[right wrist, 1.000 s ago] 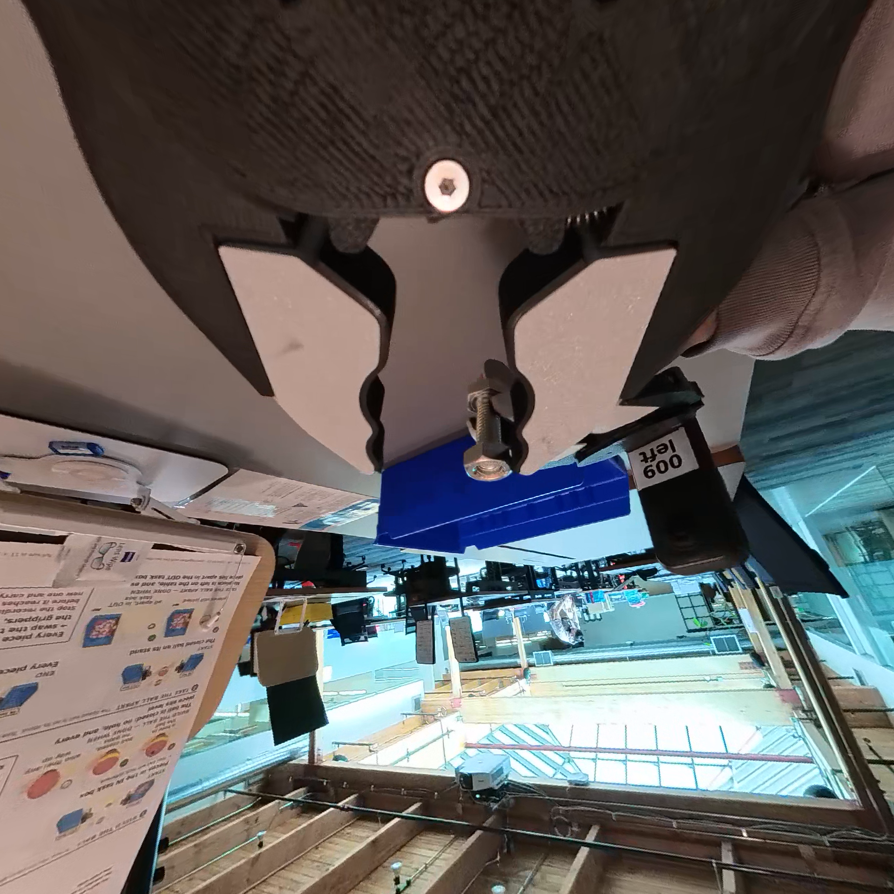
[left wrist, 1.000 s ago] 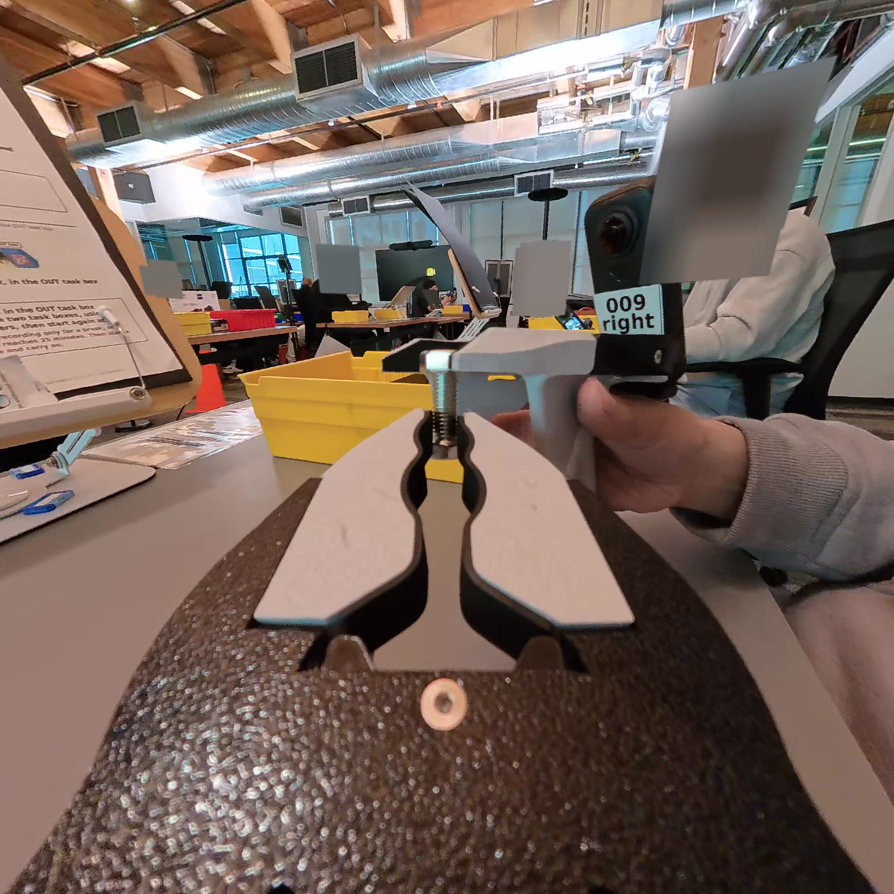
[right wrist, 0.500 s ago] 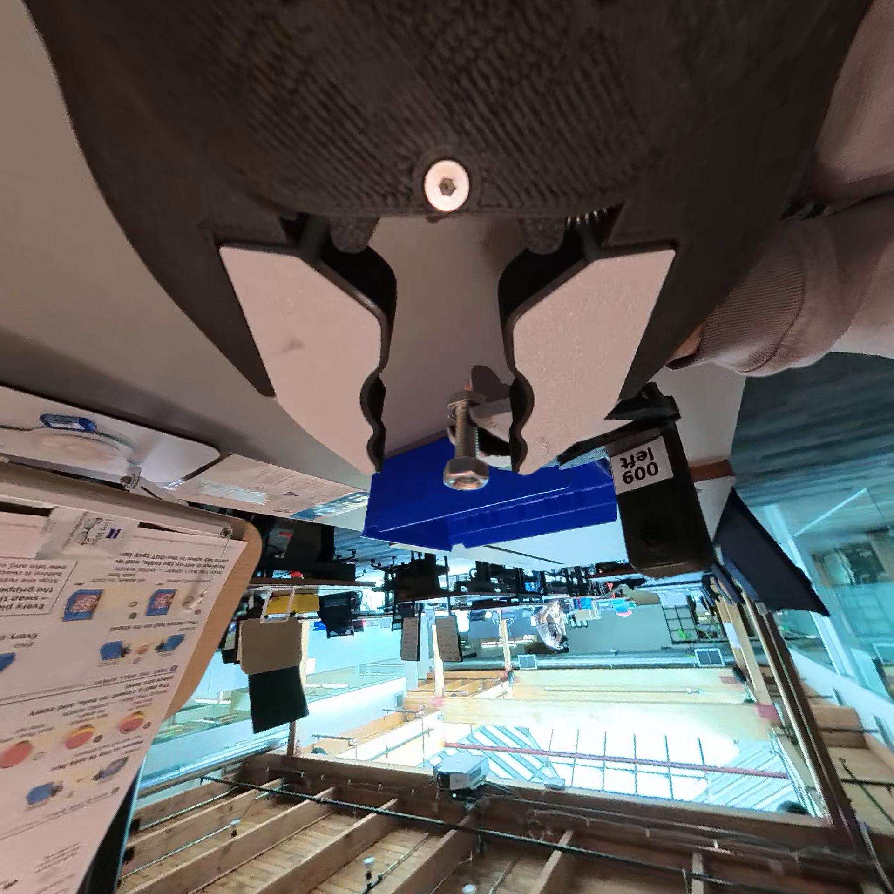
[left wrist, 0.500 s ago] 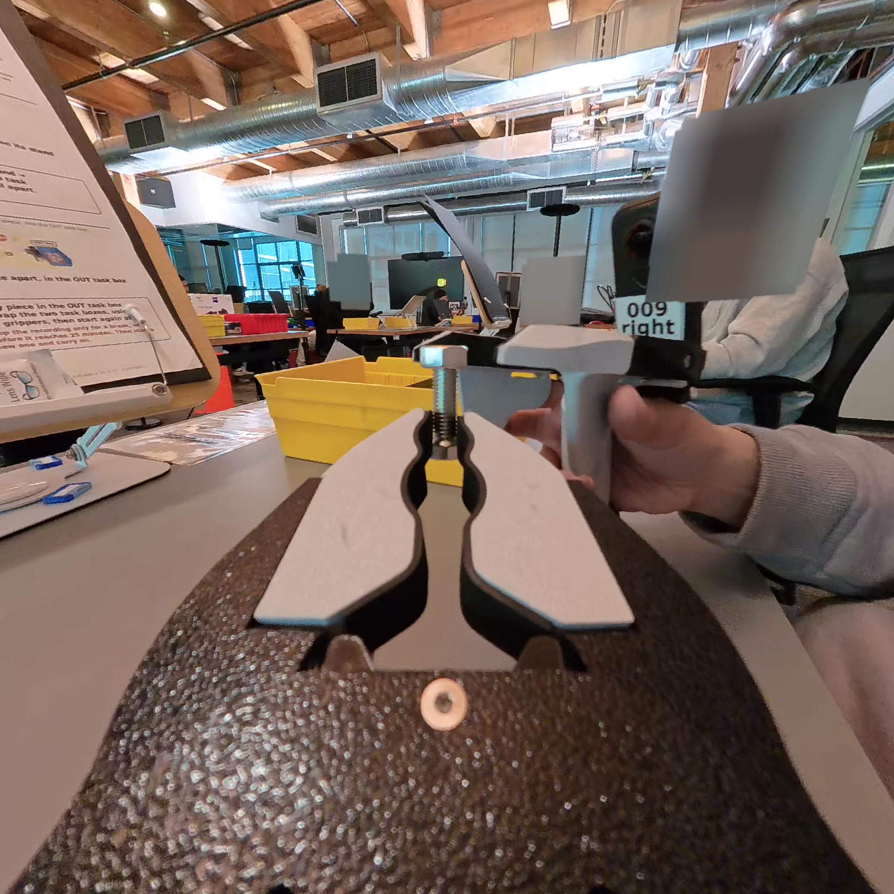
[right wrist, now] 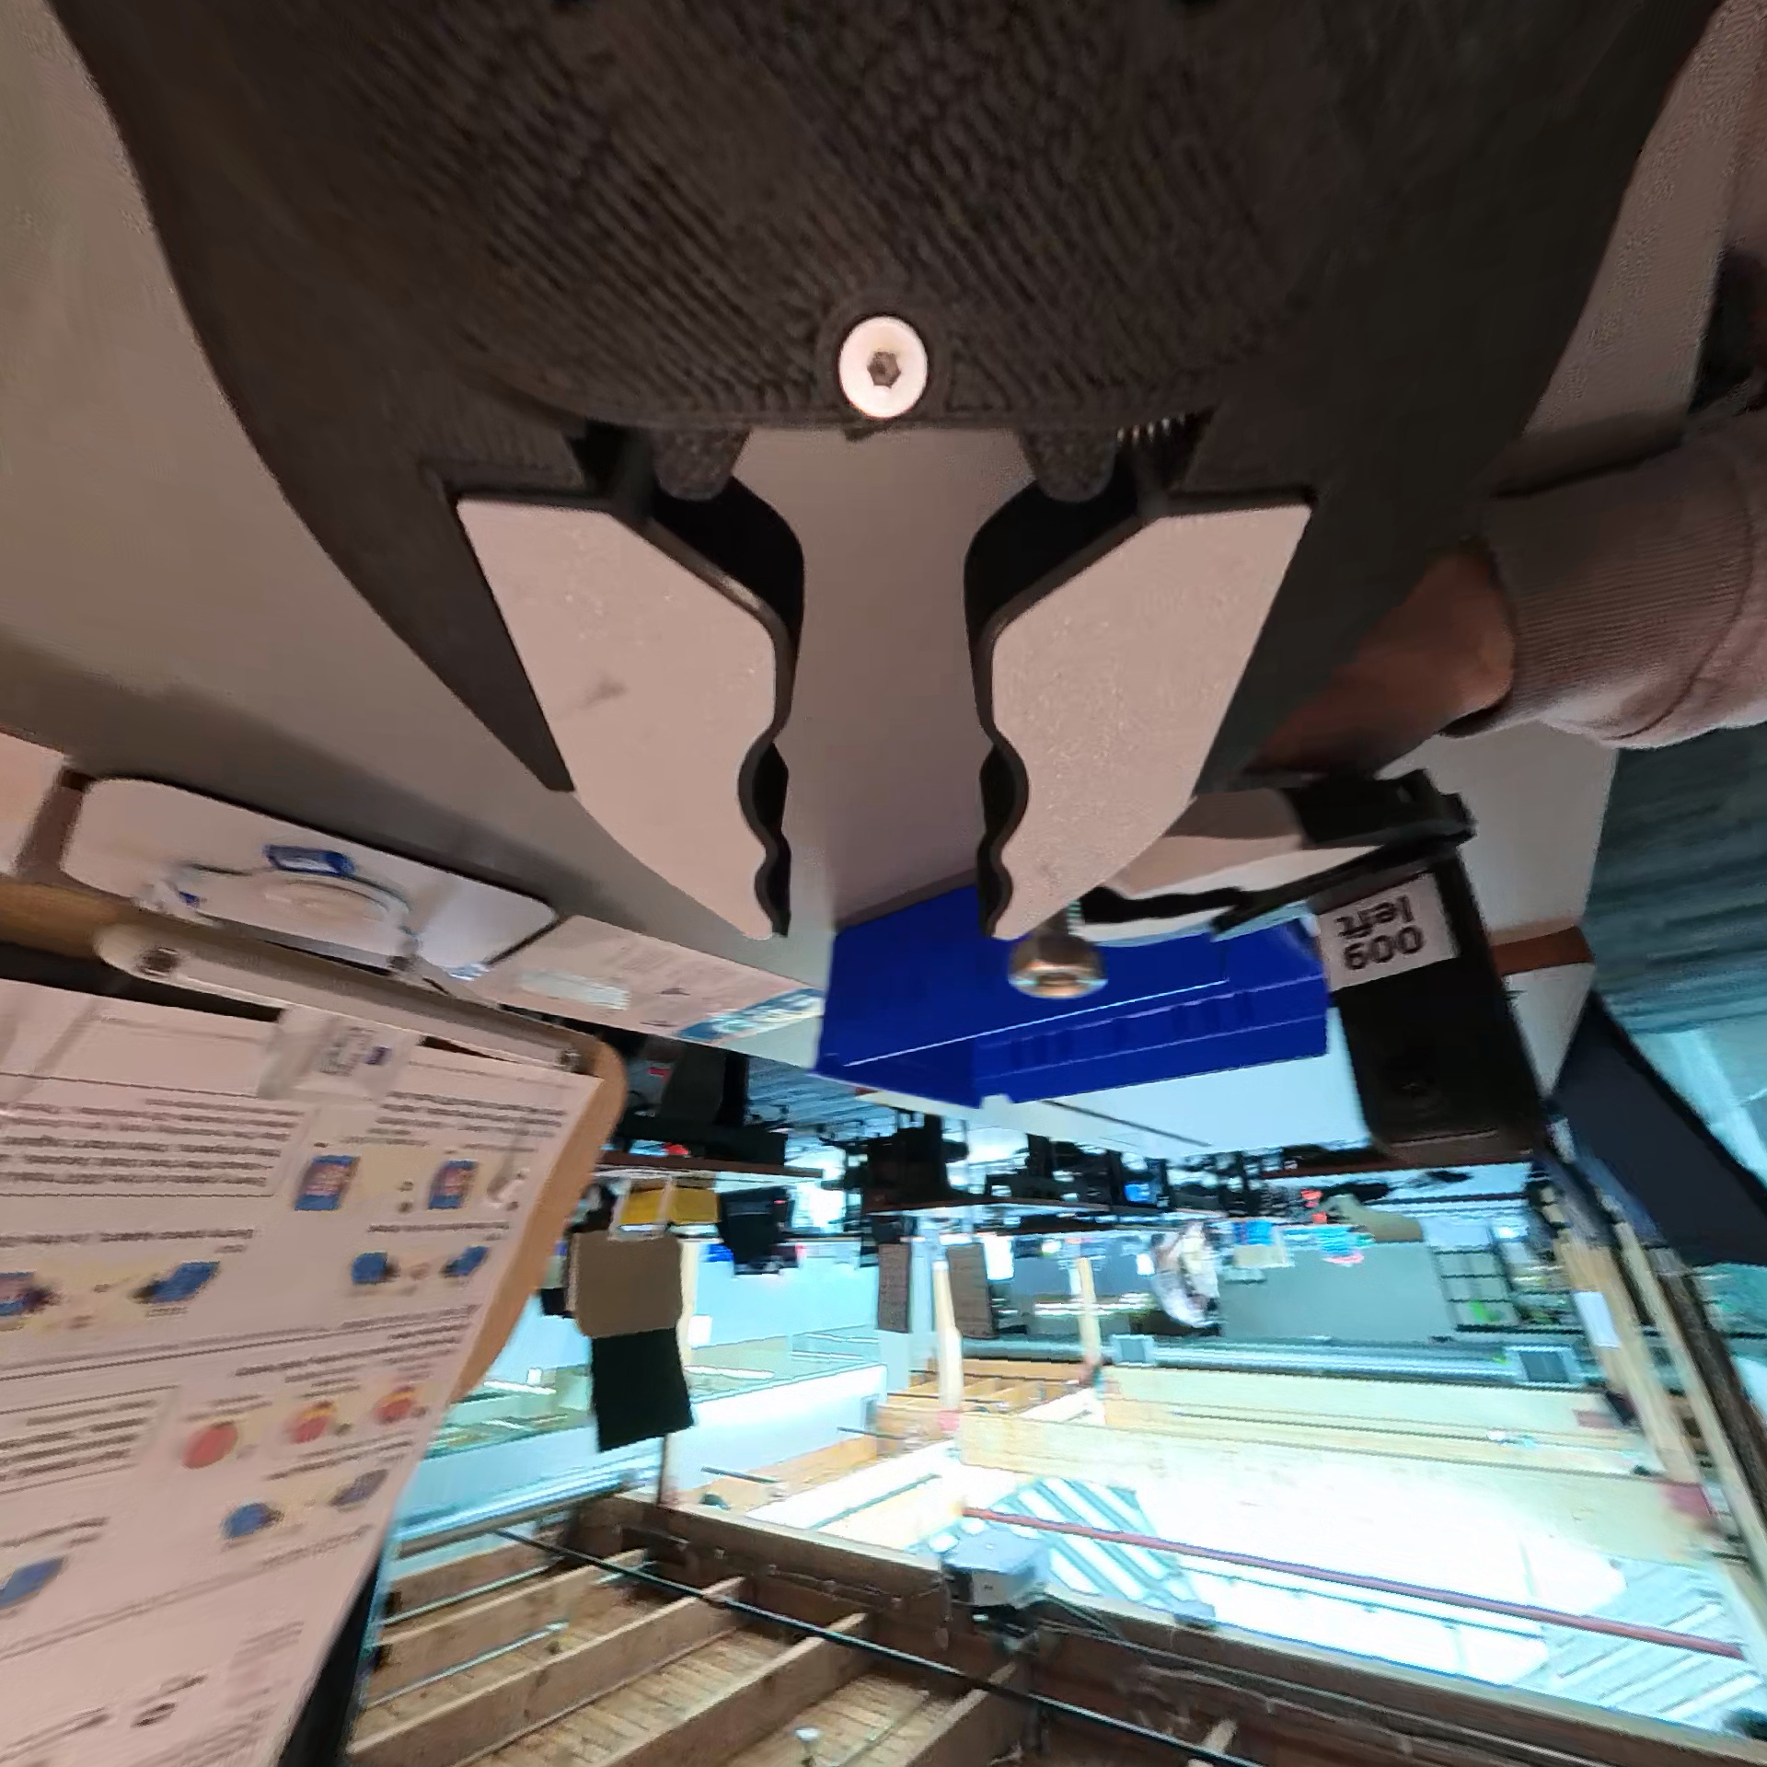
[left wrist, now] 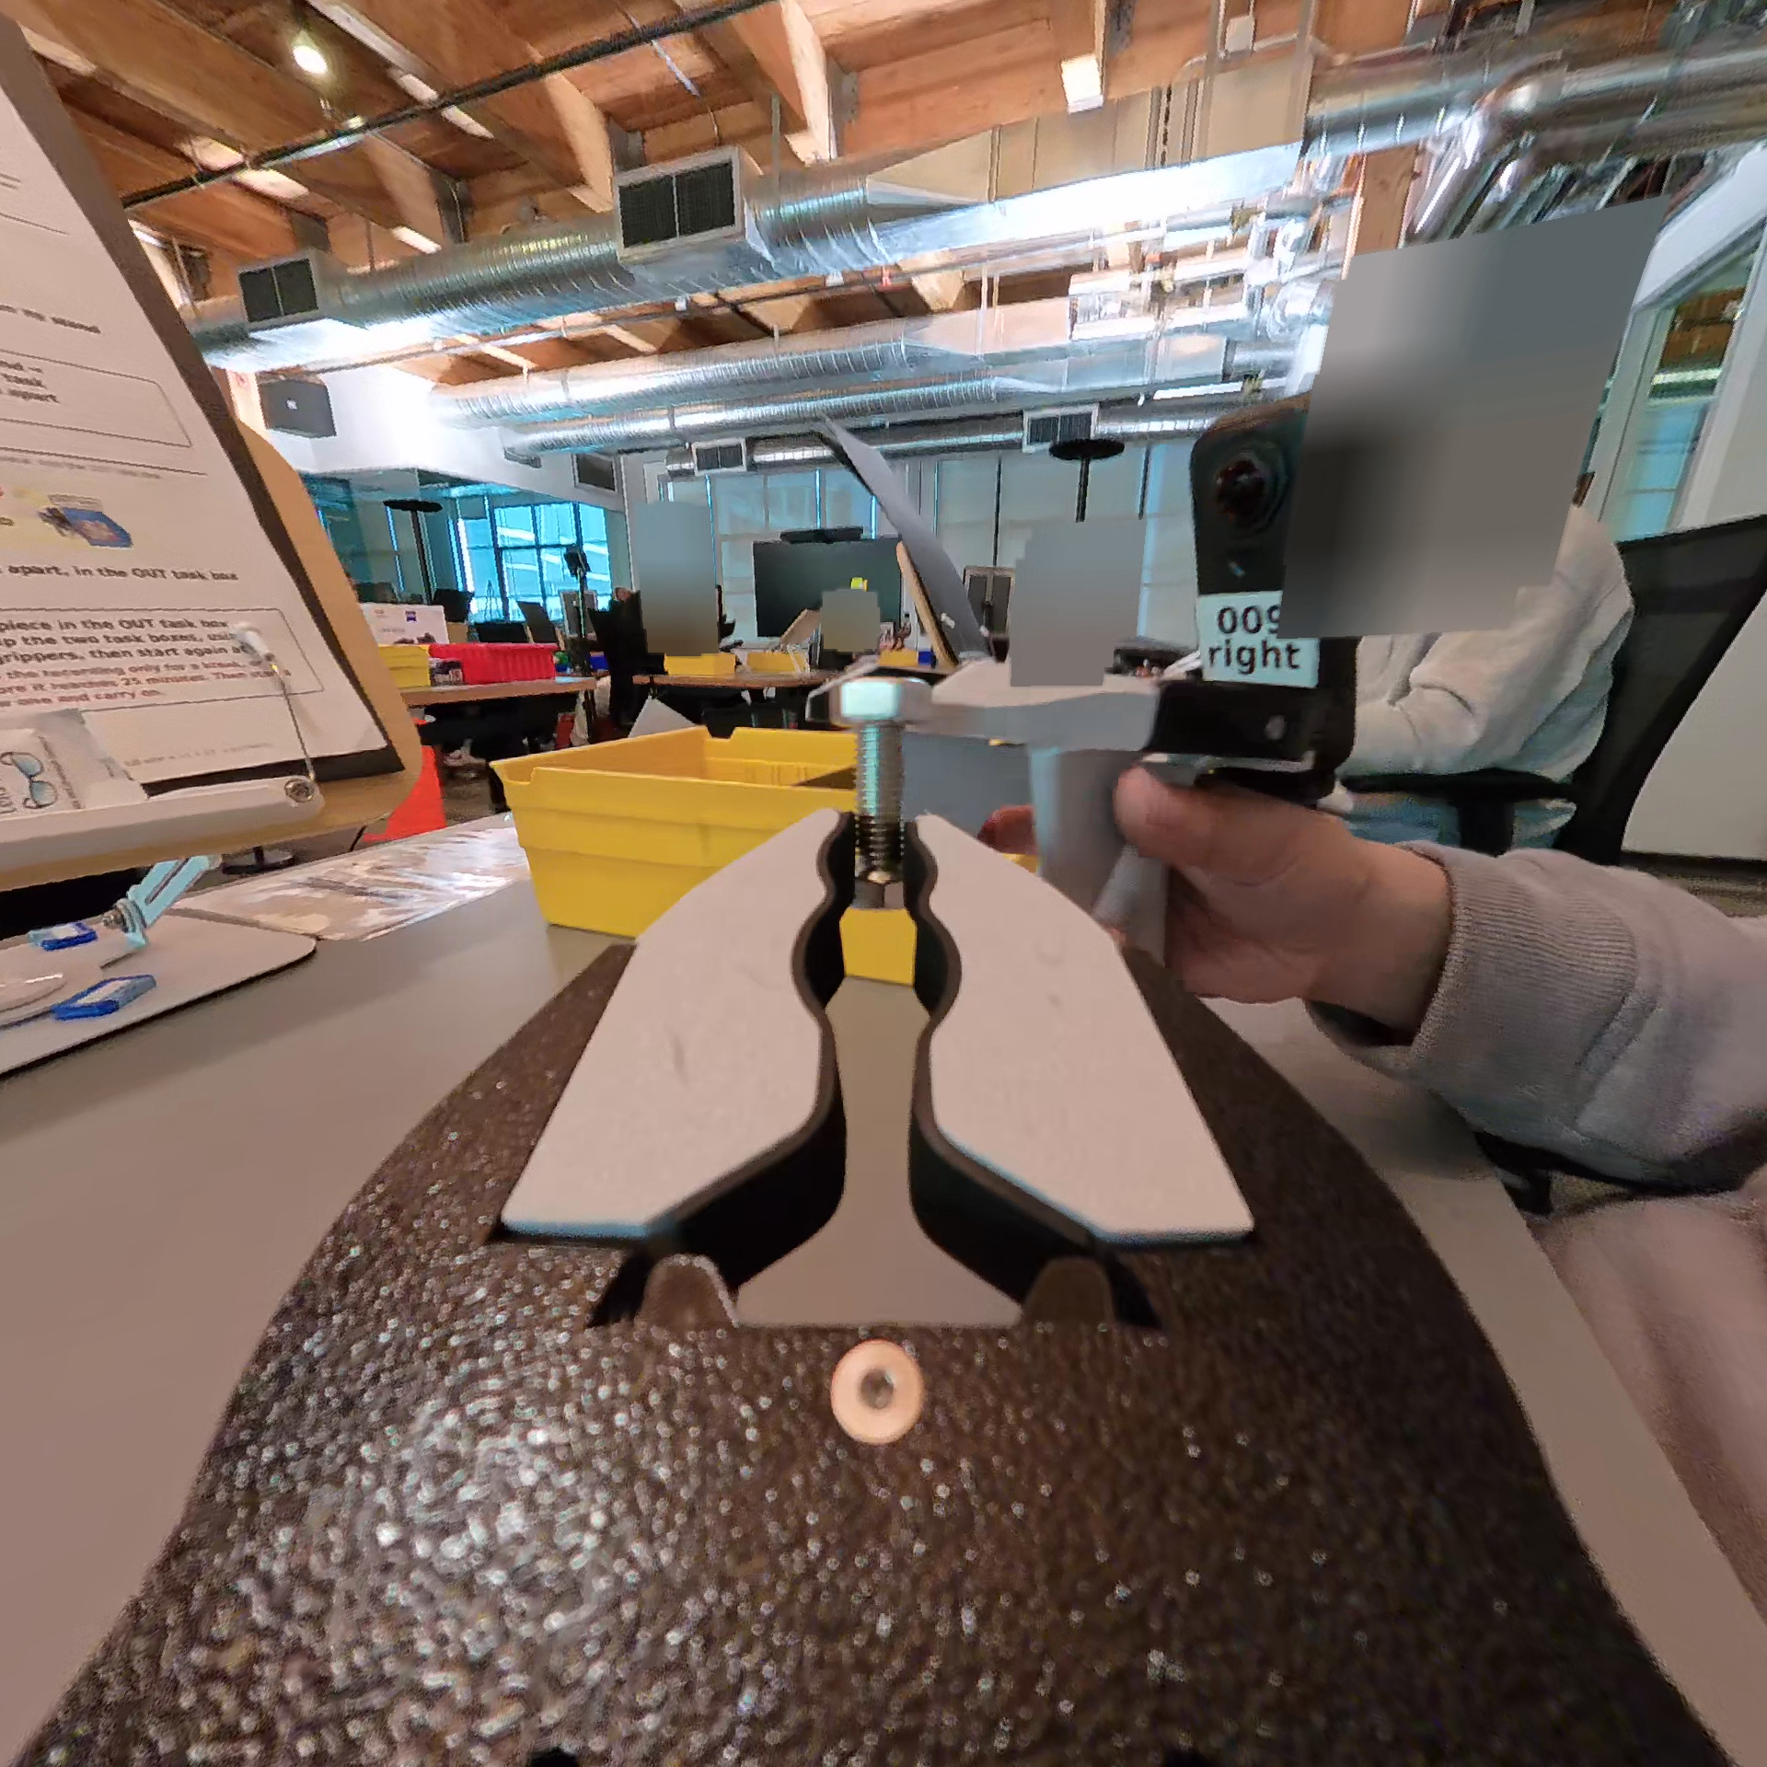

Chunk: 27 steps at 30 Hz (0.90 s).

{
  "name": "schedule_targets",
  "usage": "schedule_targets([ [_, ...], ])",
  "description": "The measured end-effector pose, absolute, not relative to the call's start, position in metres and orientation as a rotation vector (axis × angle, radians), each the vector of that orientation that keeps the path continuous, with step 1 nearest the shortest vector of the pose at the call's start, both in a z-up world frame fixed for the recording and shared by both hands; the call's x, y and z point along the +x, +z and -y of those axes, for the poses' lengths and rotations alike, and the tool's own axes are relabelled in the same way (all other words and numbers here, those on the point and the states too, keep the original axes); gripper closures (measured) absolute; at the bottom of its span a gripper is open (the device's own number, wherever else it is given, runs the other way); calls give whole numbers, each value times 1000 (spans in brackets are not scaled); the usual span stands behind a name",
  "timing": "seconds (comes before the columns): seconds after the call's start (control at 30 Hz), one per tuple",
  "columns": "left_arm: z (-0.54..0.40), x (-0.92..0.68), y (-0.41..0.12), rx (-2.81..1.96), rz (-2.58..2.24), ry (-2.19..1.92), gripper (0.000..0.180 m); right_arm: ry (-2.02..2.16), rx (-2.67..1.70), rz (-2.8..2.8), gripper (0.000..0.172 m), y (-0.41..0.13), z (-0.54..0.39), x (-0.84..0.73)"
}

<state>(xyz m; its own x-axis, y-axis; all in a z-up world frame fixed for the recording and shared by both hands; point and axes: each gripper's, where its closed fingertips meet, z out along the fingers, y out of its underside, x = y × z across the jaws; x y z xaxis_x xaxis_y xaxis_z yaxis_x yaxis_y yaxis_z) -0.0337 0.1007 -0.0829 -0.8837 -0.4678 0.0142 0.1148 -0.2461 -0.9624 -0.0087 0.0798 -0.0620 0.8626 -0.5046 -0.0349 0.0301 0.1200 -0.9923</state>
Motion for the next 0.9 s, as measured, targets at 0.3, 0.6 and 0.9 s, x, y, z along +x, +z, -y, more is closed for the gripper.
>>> schedule_targets([
  [0.3, -98, -34, -85, -413, -1664, -2155, 172, -270, -1386, -317, 131, -58, -101, -34],
  [0.6, -95, -35, -87, -386, -1689, -2113, 172, -301, -1373, -325, 153, -60, -106, -35],
  [0.9, -85, -55, -83, -258, -1752, -2300, 172, -72, -1415, -138, 154, -55, -98, -55],
])
